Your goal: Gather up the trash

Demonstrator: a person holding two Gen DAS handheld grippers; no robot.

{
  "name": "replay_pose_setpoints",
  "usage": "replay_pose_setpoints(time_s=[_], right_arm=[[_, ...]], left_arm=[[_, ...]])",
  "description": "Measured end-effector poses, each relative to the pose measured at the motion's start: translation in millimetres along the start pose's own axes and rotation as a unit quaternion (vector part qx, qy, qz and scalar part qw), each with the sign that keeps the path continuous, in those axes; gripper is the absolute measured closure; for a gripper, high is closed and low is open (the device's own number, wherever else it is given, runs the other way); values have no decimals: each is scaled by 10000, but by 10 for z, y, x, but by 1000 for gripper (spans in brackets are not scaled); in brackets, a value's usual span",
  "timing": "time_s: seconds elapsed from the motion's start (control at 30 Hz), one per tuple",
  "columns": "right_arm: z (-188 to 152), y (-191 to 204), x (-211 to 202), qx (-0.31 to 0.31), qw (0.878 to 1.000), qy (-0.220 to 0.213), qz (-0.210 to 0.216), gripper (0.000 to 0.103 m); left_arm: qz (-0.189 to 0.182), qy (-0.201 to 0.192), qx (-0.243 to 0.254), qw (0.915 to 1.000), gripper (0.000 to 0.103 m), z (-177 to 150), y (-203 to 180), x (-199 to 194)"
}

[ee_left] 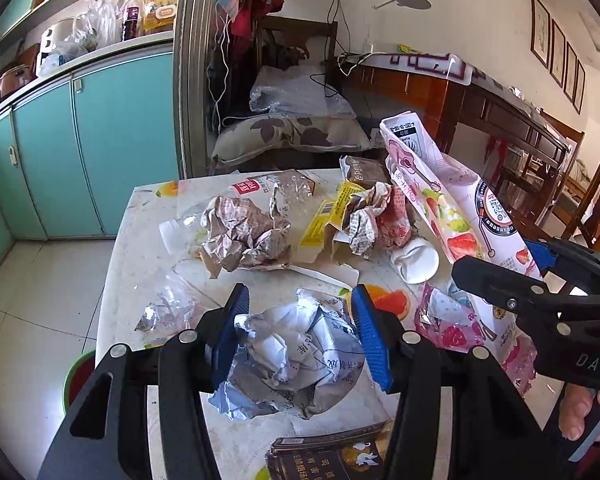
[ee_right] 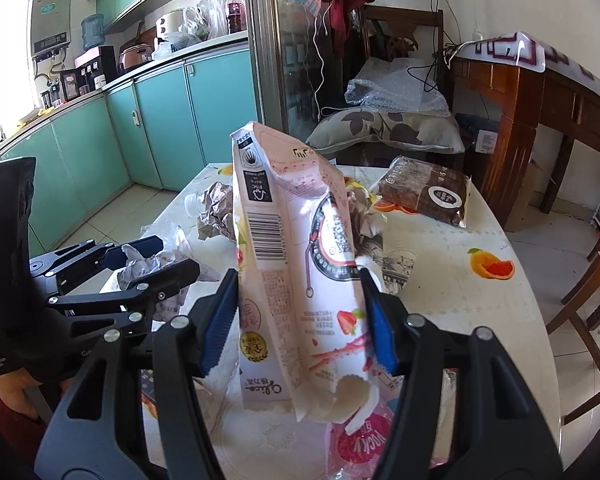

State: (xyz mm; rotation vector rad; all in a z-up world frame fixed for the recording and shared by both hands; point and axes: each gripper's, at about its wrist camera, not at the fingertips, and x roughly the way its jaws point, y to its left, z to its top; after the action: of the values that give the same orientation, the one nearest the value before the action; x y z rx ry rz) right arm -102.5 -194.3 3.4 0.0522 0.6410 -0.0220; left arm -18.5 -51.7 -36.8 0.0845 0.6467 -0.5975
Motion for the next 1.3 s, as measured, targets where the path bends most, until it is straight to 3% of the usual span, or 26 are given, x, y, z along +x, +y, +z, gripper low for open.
replay_pose_setpoints(time_s=[0.67, 0.97, 1.3], right_arm=[[222, 531, -126, -201, 9983, -449, 327, 46], [312, 746, -166, -254, 9968, -624, 436, 46], [434, 1002, -159, -379, 9940, -855, 570, 46]], left_arm=[[527, -621, -665, 9945, 52, 64, 621, -470], [570, -705, -863, 9921, 52, 31, 829, -571], [973, -663, -1213, 9856, 52, -121, 1260, -712]])
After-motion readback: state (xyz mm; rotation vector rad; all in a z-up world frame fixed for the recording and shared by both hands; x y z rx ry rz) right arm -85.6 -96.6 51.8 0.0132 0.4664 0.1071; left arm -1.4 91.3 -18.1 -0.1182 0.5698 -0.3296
